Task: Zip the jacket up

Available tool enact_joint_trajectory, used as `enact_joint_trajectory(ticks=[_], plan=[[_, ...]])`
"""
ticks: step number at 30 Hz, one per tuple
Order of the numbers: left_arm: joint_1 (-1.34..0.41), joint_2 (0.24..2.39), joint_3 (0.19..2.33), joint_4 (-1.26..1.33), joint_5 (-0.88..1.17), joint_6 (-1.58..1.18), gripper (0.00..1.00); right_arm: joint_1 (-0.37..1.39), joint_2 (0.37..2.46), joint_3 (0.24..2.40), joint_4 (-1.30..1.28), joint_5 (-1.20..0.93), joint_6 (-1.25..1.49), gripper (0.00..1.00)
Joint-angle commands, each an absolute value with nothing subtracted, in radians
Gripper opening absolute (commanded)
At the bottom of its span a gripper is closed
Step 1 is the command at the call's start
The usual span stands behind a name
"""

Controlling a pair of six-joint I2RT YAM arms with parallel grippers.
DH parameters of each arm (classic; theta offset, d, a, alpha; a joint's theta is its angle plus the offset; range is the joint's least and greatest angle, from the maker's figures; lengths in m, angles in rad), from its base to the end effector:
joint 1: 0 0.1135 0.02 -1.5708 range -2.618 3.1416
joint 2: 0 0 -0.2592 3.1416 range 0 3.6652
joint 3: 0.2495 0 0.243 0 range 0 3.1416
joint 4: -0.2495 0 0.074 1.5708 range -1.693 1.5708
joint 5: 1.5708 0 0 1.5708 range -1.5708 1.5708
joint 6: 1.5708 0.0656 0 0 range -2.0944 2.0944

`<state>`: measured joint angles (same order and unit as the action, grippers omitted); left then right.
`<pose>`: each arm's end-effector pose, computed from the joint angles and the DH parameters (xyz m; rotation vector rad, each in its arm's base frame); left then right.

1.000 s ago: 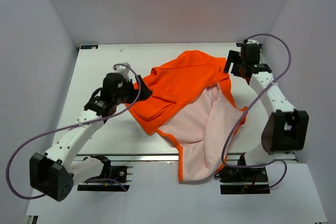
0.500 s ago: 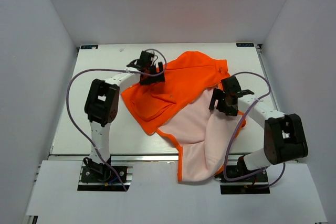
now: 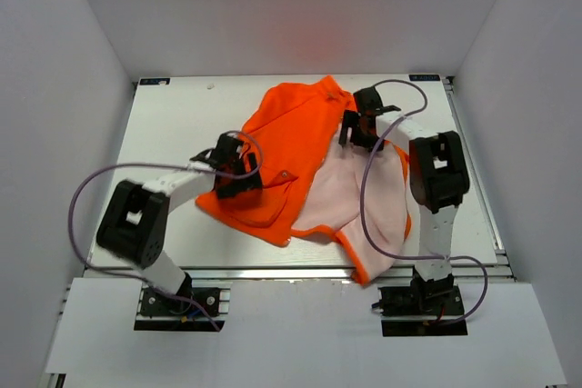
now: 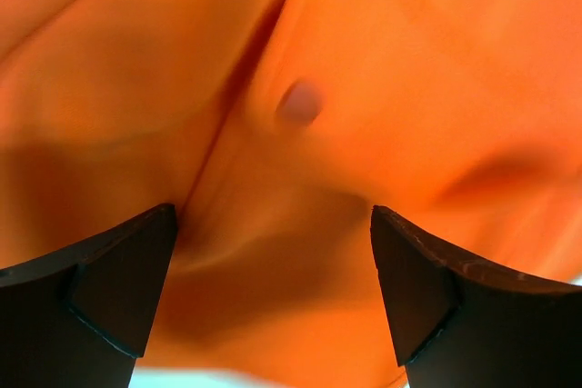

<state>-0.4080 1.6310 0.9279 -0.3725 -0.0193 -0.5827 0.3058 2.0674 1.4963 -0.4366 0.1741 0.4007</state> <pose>0.2946 -0.1259 0.1429 -0.2404 2.6704 -0.2994 0.4307 0.1240 0.1474 0.1856 2.5489 0.0464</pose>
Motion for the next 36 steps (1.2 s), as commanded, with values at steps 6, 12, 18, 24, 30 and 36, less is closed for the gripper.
enact_joint_trajectory(ticks=[6,12,18,24,30,36], plan=[[-0.41,1.264,0.738,-0.552,-0.066,-0.716,0.98,0.344,2.322,1.943,-0.368,0.065,0.324,0.89],[-0.41,1.279,0.925,-0.555,-0.169,-0.655,0.98,0.33,2.177,1.921,-0.426,0.02,0.256,0.89],[-0.41,1.391,1.101,-0.494,-0.103,-0.585,0.98,0.163,1.725,1.442,-0.385,-0.112,0.302,0.89],[-0.41,1.456,1.123,-0.439,-0.037,-0.549,0.98,0.016,1.56,1.157,-0.477,-0.026,0.314,0.9],[-0.41,1.486,1.109,-0.408,0.0,-0.535,0.98,-0.089,1.516,0.947,-0.439,-0.052,0.324,0.89],[-0.41,1.497,1.071,-0.391,0.029,-0.54,0.98,-0.09,1.482,0.916,-0.414,-0.11,0.322,0.61]])
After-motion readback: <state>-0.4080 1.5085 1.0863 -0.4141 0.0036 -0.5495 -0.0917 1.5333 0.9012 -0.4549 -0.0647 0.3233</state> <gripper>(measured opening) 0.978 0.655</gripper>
